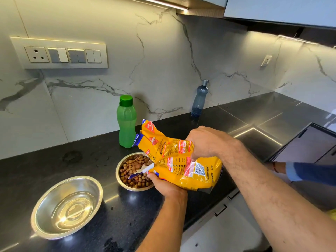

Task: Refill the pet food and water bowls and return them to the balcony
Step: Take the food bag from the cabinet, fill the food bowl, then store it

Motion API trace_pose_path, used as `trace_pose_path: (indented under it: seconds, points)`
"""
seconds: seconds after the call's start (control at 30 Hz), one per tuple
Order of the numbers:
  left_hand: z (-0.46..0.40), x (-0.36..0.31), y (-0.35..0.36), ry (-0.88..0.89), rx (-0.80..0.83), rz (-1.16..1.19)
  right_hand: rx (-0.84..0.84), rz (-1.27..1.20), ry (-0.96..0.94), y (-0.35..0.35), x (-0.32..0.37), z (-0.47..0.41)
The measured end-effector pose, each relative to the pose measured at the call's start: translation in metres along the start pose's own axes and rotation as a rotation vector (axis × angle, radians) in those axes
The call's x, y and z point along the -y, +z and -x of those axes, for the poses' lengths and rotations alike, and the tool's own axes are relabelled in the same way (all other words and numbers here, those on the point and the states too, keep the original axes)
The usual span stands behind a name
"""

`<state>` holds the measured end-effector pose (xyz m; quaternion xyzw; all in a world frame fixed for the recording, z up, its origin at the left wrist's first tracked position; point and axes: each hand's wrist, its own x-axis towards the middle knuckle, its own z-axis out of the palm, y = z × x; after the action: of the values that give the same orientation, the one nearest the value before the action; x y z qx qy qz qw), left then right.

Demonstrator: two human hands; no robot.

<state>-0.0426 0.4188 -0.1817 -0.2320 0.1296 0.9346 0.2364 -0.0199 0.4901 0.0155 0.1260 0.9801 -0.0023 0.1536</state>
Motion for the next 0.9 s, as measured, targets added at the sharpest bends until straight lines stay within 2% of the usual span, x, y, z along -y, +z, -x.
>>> trace_pose_path:
  seconds: [0.27,0.33,0.43,0.5,0.6,0.77,0.9]
  points:
    - [-0.003,0.003,-0.006,0.005,-0.218,-0.090,0.004,-0.018,0.015,0.004,0.001,0.003]
    - [-0.002,0.004,-0.007,-0.009,-0.163,-0.069,0.001,-0.023,0.019,0.004,0.001,0.005]
    - [0.003,0.003,-0.005,-0.031,0.013,-0.008,-0.001,-0.026,0.030,0.003,0.001,0.008]
    - [0.006,0.002,-0.004,-0.026,0.046,0.022,0.007,-0.022,0.032,0.004,0.001,0.009]
    - [0.008,0.003,-0.004,-0.036,0.024,-0.011,0.009,-0.013,0.039,0.004,0.002,0.012]
    - [0.006,0.006,-0.007,-0.031,-0.122,-0.045,0.002,0.007,0.046,0.004,0.004,0.015]
    - [0.009,0.005,-0.006,-0.038,-0.088,-0.023,0.005,-0.003,0.057,0.003,0.007,0.015]
